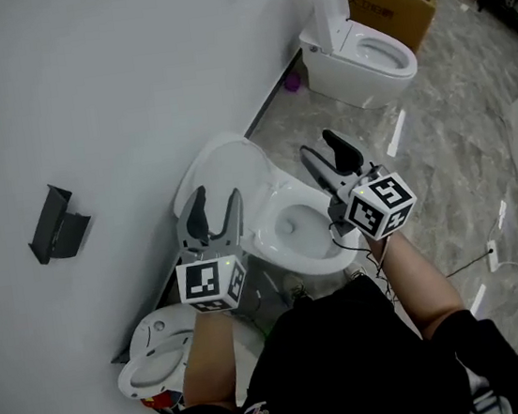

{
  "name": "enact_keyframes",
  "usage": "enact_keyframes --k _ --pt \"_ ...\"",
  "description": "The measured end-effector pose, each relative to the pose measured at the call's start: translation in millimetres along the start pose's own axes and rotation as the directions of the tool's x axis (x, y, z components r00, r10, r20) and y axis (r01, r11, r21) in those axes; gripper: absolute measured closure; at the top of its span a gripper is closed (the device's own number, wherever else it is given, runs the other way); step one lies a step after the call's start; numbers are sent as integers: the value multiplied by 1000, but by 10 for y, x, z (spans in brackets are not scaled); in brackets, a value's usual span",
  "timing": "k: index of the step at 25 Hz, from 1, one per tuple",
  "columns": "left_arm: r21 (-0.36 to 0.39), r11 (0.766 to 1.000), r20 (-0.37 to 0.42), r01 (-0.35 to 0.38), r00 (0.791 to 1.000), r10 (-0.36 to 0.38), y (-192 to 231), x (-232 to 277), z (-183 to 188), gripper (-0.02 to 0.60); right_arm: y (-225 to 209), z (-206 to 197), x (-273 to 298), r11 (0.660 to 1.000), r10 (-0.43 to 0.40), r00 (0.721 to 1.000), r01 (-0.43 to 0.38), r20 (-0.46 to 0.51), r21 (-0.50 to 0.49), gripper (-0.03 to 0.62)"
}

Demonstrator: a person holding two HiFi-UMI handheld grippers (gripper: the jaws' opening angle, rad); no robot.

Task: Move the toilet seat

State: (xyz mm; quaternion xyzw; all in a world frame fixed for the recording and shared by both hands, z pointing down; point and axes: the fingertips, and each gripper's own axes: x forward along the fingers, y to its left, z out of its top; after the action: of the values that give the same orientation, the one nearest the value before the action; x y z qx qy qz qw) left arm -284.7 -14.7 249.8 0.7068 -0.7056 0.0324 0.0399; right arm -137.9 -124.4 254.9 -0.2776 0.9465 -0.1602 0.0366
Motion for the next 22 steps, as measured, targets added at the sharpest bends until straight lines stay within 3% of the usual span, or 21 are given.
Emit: enact_keyframes --k 6,12,22 --pt "-2 985 -17 175 984 -175 -385 353 -90 354 -370 -54 -400 986 -165 986 165 21 19 336" --pt "-28 943 -60 333 941 -334 -932 543 -365 354 -716 -203 -965 945 -324 946 323 14 48 336" --pt "-24 896 -169 444 881 -441 -1606 744 -1080 354 -1160 -815 -1435 911 -395 915 401 -79 94 327"
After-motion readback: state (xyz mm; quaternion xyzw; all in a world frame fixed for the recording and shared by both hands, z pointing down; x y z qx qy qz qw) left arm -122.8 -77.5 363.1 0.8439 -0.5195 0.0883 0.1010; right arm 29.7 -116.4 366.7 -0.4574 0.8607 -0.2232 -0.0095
